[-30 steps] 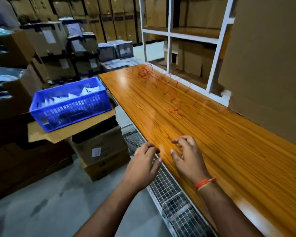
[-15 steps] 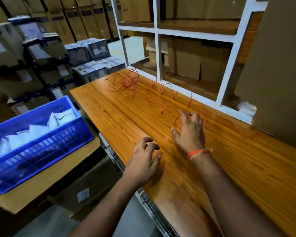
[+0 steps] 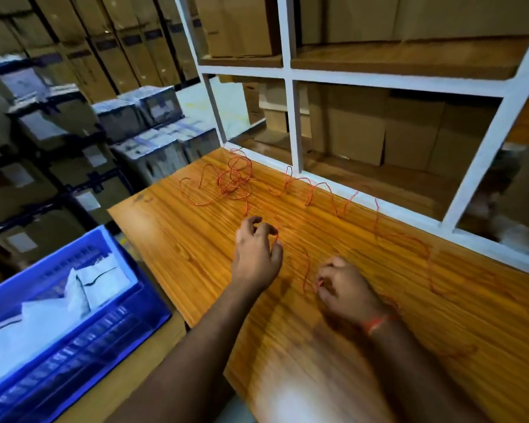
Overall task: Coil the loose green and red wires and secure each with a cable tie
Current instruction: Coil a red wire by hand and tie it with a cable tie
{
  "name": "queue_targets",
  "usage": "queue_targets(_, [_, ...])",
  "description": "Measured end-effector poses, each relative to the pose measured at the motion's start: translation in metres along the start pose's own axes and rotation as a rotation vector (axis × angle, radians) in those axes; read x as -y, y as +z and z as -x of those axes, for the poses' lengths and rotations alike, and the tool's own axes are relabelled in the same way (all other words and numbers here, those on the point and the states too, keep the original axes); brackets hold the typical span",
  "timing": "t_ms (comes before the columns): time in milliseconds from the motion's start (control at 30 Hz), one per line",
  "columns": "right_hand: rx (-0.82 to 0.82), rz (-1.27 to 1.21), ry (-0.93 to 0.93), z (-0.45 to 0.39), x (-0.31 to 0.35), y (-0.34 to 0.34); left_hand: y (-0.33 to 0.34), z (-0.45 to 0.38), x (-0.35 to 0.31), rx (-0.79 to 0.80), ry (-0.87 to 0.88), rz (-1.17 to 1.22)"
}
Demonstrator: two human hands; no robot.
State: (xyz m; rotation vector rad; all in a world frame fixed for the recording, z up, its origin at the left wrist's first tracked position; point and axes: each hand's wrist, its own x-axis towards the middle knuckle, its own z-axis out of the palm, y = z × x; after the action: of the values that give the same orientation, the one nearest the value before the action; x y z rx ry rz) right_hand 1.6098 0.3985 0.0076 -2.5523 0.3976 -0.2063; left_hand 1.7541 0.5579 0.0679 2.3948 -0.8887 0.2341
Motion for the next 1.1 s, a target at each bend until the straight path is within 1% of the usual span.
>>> queue_targets(100, [-0.019, -0.071, -0.048, 0.007, 0.007, 0.011, 0.003, -0.044, 0.032, 0.009, -0.062, -0.015])
queue_targets(167, [-0.047, -0.106, -0.051, 0.004, 0.016, 0.016, 0.003, -0.070, 0.055, 0.038, -0.114, -0.039])
queue_targets(233, [-0.071, -0.125, -0.038, -0.002, 0.025, 0.019, 0.000, -0.095, 0.075, 0.079, -0.130, -0.059])
queue_targets(300, [-0.069, -0.122, -0.007, -0.012, 0.032, 0.022, -0.004, -0.119, 0.094, 0.181, -0.148, -0.088])
queue_targets(367, [-0.081, -0.111, 0.023, -0.020, 0.042, 0.026, -0.003, -0.137, 0.110, 0.364, -0.148, -0.141])
queue_targets(467, [-0.146, -0.155, 0.041, -0.029, 0.057, 0.035, 0.003, -0.150, 0.119, 0.649, -0.070, -0.208])
queue_targets(500, [-0.163, -0.174, 0.049, -0.032, 0.061, 0.038, 0.004, -0.149, 0.120, 0.701, -0.041, -0.236])
queue_targets(533, [-0.173, -0.183, 0.060, -0.034, 0.065, 0.041, 0.006, -0.145, 0.120, 0.720, -0.003, -0.268])
queue_targets(600, [-0.223, -0.201, 0.075, -0.036, 0.070, 0.045, 0.007, -0.135, 0.118, 0.706, 0.051, -0.268])
queue_targets(633, [-0.267, -0.212, 0.089, -0.037, 0.071, 0.047, 0.007, -0.129, 0.116, 0.735, 0.060, -0.177])
queue_targets(667, [-0.315, -0.227, 0.114, -0.037, 0.072, 0.048, 0.007, -0.122, 0.113, 0.810, 0.036, -0.003])
queue_targets(733, [-0.396, -0.247, 0.184, -0.038, 0.074, 0.048, 0.001, -0.103, 0.098, 1.024, -0.147, 0.492])
queue_targets(767, [-0.433, -0.253, 0.220, -0.038, 0.073, 0.049, -0.006, -0.095, 0.087, 1.102, -0.240, 0.701])
queue_targets(833, [-0.478, -0.259, 0.274, -0.038, 0.071, 0.053, -0.014, -0.087, 0.072, 1.184, -0.366, 0.986])
queue_targets(867, [-0.486, -0.260, 0.293, -0.039, 0.070, 0.054, -0.018, -0.085, 0.067, 1.199, -0.372, 1.062])
queue_targets(900, [-0.490, -0.257, 0.307, -0.039, 0.069, 0.056, -0.023, -0.084, 0.065, 1.200, -0.381, 1.082])
queue_targets(933, [-0.492, -0.252, 0.324, -0.039, 0.068, 0.058, -0.024, -0.087, 0.066, 1.168, -0.378, 1.028])
queue_targets(967, [-0.492, -0.247, 0.341, -0.039, 0.067, 0.058, -0.024, -0.089, 0.069, 1.092, -0.335, 0.889])
queue_targets(1000, [-0.489, -0.245, 0.357, -0.039, 0.066, 0.059, -0.022, -0.094, 0.075, 0.984, -0.262, 0.681])
queue_targets(1067, [-0.484, -0.235, 0.373, -0.039, 0.065, 0.060, -0.019, -0.101, 0.089, 0.683, -0.090, 0.218])
queue_targets(1100, [-0.482, -0.225, 0.374, -0.039, 0.064, 0.061, -0.020, -0.102, 0.095, 0.500, -0.062, 0.079])
